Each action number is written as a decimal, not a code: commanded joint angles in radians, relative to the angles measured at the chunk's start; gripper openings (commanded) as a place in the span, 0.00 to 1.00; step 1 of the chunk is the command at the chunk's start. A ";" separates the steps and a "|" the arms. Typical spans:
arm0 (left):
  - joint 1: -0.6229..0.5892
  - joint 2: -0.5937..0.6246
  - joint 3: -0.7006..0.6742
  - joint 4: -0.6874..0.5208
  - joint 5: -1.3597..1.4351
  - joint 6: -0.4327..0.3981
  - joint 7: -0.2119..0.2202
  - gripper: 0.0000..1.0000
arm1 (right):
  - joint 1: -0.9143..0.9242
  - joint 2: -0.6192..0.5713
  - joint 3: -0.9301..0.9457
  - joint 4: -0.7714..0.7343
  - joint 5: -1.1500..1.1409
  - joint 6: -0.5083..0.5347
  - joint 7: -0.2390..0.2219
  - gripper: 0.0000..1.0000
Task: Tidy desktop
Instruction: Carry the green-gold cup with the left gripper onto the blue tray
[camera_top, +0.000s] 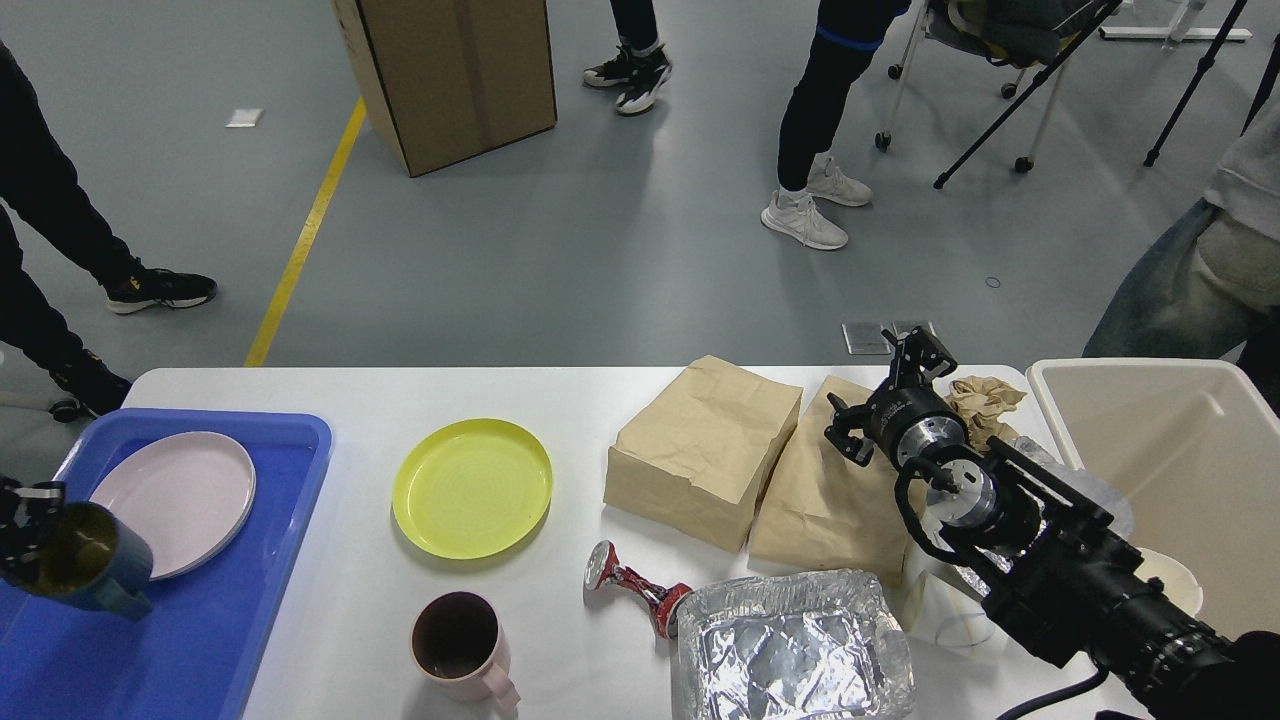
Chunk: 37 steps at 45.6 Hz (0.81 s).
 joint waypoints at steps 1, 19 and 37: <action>0.042 0.051 -0.005 0.037 -0.001 0.000 0.000 0.00 | 0.000 0.000 -0.001 0.000 0.000 0.000 0.000 1.00; 0.143 0.061 -0.068 0.077 0.000 0.000 0.000 0.01 | 0.000 0.000 0.001 0.000 0.000 0.000 0.000 1.00; 0.215 0.054 -0.074 0.080 -0.001 0.000 -0.001 0.05 | 0.000 0.000 0.001 0.000 0.000 0.000 0.000 1.00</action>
